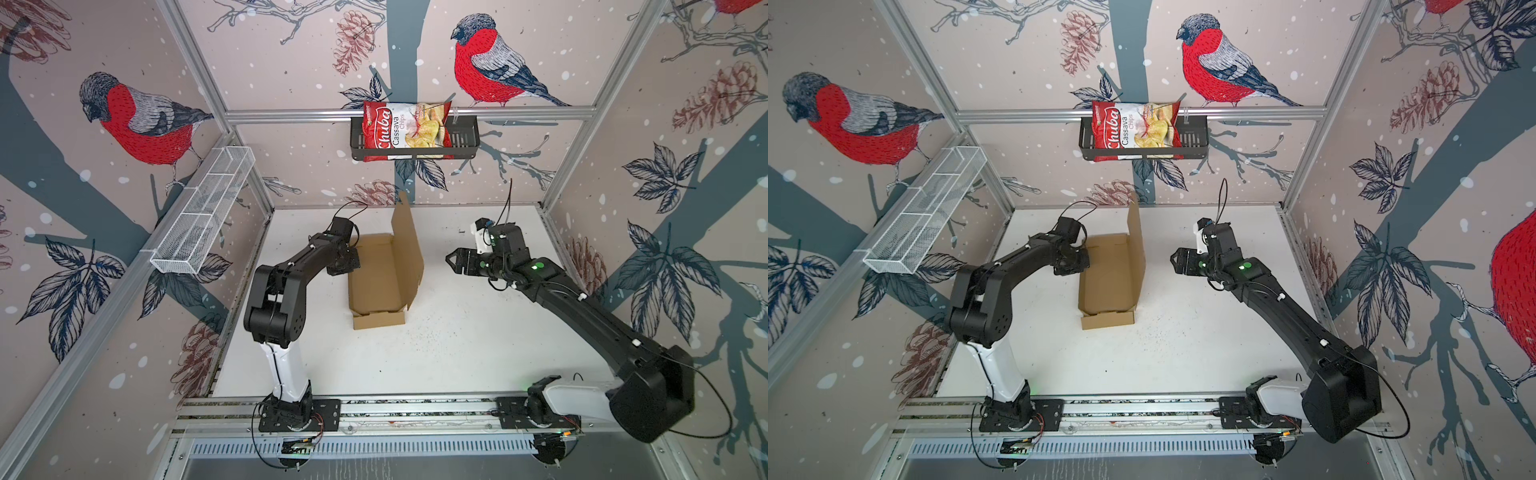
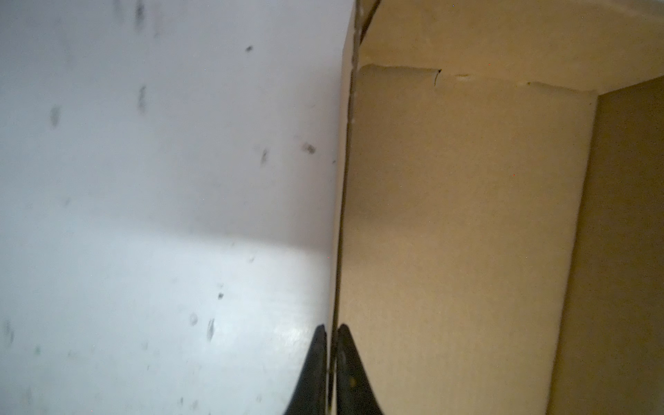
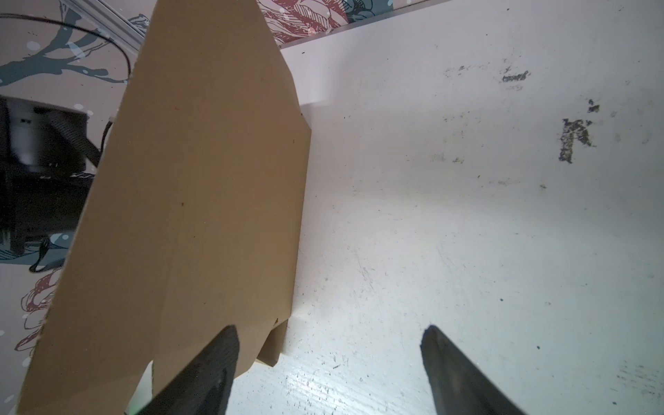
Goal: Assemble paper box
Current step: Rotate the paper box at the center of the table.
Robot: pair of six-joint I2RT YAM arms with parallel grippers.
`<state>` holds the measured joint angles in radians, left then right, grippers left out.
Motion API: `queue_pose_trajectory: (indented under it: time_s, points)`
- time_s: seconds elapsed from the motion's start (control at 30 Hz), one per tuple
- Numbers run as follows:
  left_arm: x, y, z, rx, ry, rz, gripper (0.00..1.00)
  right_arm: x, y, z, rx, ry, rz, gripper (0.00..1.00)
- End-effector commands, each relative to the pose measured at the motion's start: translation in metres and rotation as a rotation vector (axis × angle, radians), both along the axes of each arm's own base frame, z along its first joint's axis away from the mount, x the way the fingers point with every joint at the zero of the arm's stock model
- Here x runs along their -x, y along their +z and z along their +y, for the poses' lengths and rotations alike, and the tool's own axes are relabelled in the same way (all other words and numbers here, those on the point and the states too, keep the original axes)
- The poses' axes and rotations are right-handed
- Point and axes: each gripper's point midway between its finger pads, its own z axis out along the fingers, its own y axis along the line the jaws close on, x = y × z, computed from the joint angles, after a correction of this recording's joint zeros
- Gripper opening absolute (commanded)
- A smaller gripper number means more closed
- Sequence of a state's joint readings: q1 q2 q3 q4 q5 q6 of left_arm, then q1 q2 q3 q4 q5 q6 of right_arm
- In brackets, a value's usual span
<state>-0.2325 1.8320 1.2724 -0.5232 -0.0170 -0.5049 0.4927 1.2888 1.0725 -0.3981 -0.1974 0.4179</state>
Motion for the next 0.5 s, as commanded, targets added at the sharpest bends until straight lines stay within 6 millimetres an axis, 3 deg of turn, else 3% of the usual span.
queue_pose_trajectory:
  time_s: [0.0,0.13,0.23,0.37,0.47]
  points:
    - [0.000,0.008,0.011,0.102,0.306,-0.108,0.12,0.001,0.001,0.007,-0.021,0.023,-0.016,0.81]
    - [0.020,-0.002,0.014,0.210,0.520,-0.133,0.12,0.009,-0.015,0.009,-0.023,0.037,0.032,0.81]
    - [0.028,0.000,0.002,0.268,0.618,-0.165,0.12,0.016,-0.026,0.006,-0.010,0.043,0.055,0.81]
    - [0.032,0.010,-0.030,0.353,0.706,-0.194,0.14,0.022,-0.038,-0.002,0.008,0.038,0.072,0.81]
    - [0.044,0.008,-0.054,0.426,0.762,-0.181,0.25,0.027,-0.035,-0.011,0.003,0.031,0.056,0.81]
